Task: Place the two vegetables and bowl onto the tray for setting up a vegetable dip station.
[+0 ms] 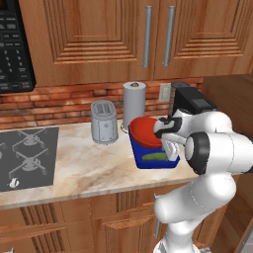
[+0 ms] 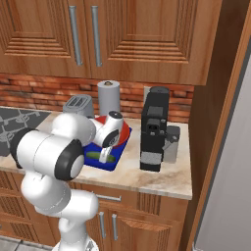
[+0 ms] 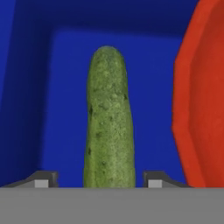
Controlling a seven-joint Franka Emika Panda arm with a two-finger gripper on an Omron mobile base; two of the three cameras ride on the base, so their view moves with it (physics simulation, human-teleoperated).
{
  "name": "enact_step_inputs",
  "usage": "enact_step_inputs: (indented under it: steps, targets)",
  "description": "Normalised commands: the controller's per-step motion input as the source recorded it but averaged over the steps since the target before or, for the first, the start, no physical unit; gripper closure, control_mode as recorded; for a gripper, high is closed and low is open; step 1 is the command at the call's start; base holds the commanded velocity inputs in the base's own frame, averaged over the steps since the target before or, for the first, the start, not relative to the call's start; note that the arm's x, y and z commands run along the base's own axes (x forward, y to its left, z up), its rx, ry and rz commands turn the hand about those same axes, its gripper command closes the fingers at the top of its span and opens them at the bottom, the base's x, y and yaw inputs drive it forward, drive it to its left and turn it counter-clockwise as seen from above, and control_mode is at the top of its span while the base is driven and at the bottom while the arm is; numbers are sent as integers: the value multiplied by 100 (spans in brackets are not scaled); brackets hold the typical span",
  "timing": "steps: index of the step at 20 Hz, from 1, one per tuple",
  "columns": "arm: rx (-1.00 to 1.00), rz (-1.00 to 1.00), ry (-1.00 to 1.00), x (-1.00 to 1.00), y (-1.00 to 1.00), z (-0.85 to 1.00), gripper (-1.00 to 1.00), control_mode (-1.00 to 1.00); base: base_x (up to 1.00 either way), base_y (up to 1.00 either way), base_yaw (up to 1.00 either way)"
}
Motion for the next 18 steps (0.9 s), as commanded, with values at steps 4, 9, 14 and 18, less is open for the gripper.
enact_step_inputs:
  steps: [4, 9, 14, 18]
  targets:
    - [0, 0, 0, 1, 0, 0, -100, -100, 0, 0, 0]
    - [0, -1, -1, 1, 1, 3, -100, -100, 0, 0, 0]
    - [0, 0, -1, 0, 2, 20, -100, -100, 0, 0, 0]
    - [0, 0, 0, 0, 1, 25, -100, -100, 0, 0, 0]
